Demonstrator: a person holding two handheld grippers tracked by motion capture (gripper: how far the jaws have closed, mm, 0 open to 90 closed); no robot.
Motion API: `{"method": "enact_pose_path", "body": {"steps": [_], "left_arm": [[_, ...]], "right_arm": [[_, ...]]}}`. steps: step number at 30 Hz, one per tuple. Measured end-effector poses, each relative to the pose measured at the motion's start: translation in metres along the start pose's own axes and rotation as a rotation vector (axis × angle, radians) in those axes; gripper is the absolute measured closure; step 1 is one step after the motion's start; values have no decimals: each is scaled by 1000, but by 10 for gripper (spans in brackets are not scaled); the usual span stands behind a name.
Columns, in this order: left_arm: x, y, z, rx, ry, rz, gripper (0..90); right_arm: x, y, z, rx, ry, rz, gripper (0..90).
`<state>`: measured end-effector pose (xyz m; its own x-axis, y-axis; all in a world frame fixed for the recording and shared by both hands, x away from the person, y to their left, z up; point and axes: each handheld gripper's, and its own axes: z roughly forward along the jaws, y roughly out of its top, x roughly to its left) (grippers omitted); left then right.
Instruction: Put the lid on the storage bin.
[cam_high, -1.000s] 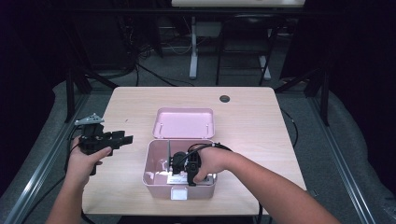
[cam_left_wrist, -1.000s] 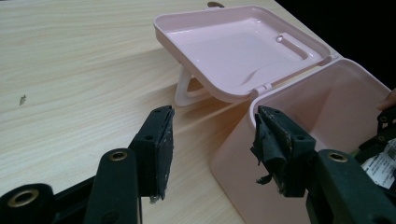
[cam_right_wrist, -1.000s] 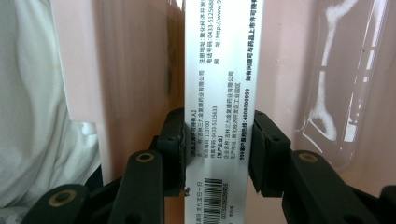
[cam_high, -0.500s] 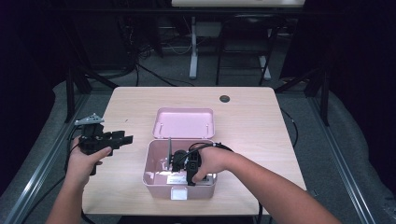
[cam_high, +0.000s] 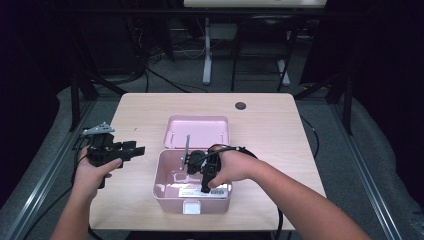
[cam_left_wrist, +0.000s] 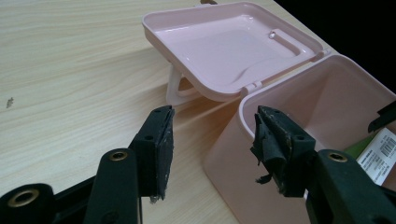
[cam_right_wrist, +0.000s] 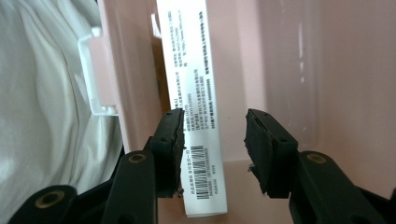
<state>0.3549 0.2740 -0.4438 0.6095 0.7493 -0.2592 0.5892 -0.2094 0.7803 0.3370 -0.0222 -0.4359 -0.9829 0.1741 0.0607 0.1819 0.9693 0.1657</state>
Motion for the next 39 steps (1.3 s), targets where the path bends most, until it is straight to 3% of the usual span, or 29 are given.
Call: {"method": "enact_pose_path", "body": {"steps": [7, 15, 31, 39], "left_arm": [[-5, 0, 5, 16, -11, 13, 477], [-7, -1, 9, 31, -14, 22, 484], [-17, -4, 24, 59, -37, 41, 505], [-21, -6, 29, 55, -33, 59, 523]], "right_arm": [[-7, -7, -18, -107, -50, 101, 556], [-18, -18, -29, -158, -94, 209, 552], [-37, -35, -36, -291, -162, 315, 511], [-48, -44, -38, -353, -195, 402, 520]]}}
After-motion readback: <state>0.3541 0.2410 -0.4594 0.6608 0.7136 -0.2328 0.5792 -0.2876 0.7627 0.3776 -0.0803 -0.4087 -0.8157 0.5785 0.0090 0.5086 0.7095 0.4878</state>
